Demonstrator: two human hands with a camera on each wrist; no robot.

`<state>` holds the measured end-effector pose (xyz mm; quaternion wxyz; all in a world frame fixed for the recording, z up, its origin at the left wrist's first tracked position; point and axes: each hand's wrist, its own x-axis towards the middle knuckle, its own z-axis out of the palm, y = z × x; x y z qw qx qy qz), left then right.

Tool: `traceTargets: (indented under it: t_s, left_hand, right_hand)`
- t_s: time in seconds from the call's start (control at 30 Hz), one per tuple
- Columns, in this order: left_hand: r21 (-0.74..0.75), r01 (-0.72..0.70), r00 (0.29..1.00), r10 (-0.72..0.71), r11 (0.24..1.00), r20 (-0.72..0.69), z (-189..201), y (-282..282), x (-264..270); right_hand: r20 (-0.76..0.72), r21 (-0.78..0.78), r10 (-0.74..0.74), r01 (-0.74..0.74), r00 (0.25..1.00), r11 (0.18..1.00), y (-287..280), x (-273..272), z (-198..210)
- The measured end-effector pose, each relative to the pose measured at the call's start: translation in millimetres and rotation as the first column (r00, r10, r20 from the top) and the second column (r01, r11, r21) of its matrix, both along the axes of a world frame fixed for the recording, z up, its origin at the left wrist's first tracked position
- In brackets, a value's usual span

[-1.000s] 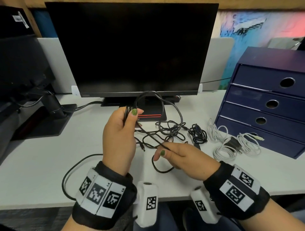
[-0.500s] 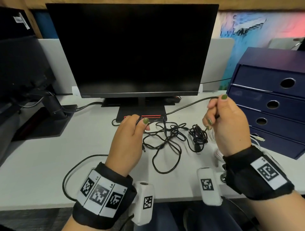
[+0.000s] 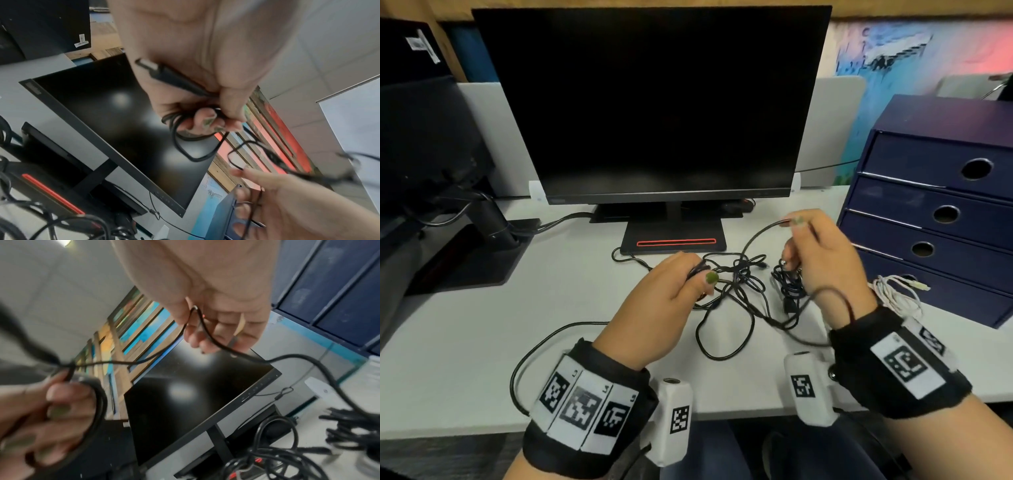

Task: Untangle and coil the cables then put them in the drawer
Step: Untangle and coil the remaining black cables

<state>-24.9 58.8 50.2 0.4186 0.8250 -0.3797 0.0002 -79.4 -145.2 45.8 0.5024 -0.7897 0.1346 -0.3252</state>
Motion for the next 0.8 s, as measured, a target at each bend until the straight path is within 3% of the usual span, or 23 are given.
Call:
traceTargets:
  t_s: [0.07,0.13,0.27,0.37,0.43,0.5,0.57,0.67,0.8]
  left_hand:
    - [-0.068,-0.04,0.999,0.038,0.997,-0.02,-1,-2,-1]
    - [-0.095,-0.071,0.997,0.07,0.993,-0.015,-2,-5,-3]
    - [-0.111,-0.138,0.99,0.14,0.984,0.003,-5,-11,-4]
    - [-0.168,-0.205,0.978,0.21,0.964,0.011,-7,-11,-2]
    - [-0.201,-0.273,0.959,0.283,0.941,0.025,-8,-10,1]
    - [-0.207,-0.336,0.934,0.354,0.919,0.056,-10,-9,5]
    - [-0.198,-0.341,0.926,0.365,0.919,0.098,-11,-11,5]
    - [-0.176,-0.272,0.944,0.298,0.946,0.144,-14,-15,1]
    - [-0.119,-0.202,0.959,0.221,0.972,0.179,-16,-19,-4]
  right_hand:
    - [0.009,-0.211,0.073,-0.07,0.997,0.975,3,3,-6]
    - [-0.098,-0.412,0.135,-0.164,0.986,0.896,9,4,-13]
    - [-0.249,-0.559,0.196,-0.306,0.948,0.771,26,4,-22]
    - [-0.464,-0.313,0.251,-0.422,0.85,0.851,34,-2,-17]
    - [-0.509,-0.307,0.208,-0.402,0.836,0.863,35,-7,-12]
    - [-0.411,-0.29,0.212,-0.348,0.886,0.892,39,-13,-7]
    - [-0.301,-0.171,0.258,-0.318,0.918,0.933,44,-16,-2]
    - [-0.165,0.05,0.269,-0.264,0.949,0.963,49,-12,1]
    - [-0.105,0.14,0.221,-0.206,0.97,0.969,50,-3,-1]
